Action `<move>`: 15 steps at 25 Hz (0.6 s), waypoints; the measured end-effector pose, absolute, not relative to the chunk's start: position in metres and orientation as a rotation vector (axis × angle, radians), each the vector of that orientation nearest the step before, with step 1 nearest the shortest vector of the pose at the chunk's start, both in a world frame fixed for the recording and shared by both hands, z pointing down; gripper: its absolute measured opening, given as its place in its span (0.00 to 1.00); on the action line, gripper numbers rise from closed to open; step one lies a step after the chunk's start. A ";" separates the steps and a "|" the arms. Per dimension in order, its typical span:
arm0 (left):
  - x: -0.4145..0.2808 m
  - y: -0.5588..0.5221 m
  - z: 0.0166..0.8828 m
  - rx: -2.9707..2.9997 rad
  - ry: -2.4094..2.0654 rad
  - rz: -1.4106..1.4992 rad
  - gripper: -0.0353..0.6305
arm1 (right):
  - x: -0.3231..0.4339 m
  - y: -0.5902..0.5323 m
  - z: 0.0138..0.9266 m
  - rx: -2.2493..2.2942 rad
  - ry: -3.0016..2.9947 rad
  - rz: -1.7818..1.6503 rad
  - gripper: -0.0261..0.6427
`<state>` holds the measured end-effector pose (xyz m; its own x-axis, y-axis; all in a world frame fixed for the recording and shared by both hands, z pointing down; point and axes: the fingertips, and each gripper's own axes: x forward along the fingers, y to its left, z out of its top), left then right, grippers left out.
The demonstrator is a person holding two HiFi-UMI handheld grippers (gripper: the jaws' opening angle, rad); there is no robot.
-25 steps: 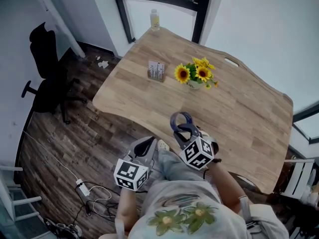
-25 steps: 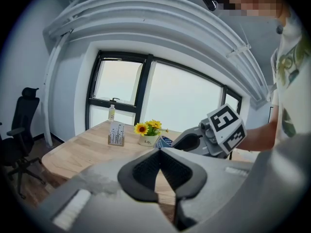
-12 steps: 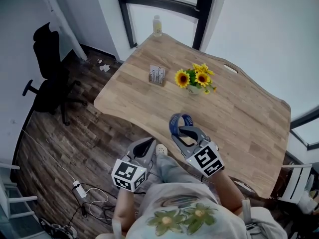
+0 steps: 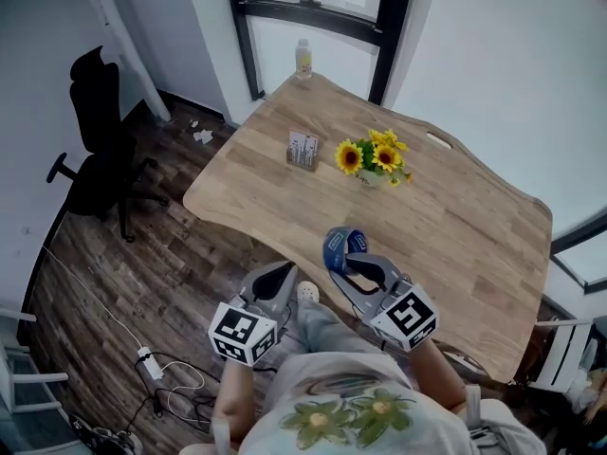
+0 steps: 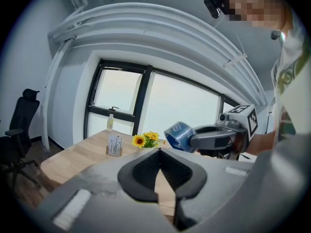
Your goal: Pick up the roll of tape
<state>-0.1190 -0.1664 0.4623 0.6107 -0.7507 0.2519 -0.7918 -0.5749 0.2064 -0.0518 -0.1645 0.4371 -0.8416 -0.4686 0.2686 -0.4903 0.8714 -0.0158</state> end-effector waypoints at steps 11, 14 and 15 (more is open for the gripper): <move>-0.109 -0.155 0.449 2.561 -1.273 0.151 0.06 | -0.055 -0.144 0.420 0.640 -2.886 0.204 0.15; -0.106 -0.152 0.448 2.562 -1.271 0.147 0.06 | -0.054 -0.140 0.420 0.627 -2.890 0.201 0.15; -0.105 -0.151 0.448 2.562 -1.271 0.148 0.06 | -0.053 -0.140 0.420 0.626 -2.888 0.201 0.15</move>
<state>-0.1047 -0.1512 0.4479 0.6083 -0.7649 0.2120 -0.7931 -0.5753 0.2001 -0.0535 -0.1396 0.4200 -0.8954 -0.3968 0.2023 -0.4209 0.9023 -0.0935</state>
